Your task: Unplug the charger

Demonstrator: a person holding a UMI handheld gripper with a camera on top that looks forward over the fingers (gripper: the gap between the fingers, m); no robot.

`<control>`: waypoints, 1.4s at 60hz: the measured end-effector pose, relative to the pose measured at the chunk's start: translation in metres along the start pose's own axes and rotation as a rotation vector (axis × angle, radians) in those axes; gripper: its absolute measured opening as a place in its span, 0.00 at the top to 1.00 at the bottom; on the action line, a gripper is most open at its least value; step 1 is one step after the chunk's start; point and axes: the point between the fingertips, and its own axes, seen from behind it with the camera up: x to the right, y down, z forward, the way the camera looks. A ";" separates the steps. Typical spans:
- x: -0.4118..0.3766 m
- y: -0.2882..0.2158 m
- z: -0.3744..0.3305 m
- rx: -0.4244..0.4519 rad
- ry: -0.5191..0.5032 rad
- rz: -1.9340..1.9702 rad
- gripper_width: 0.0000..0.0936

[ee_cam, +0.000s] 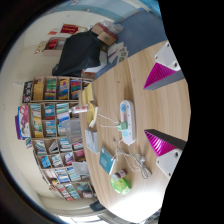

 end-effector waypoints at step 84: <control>-0.054 -0.169 0.162 0.269 0.011 -0.121 0.74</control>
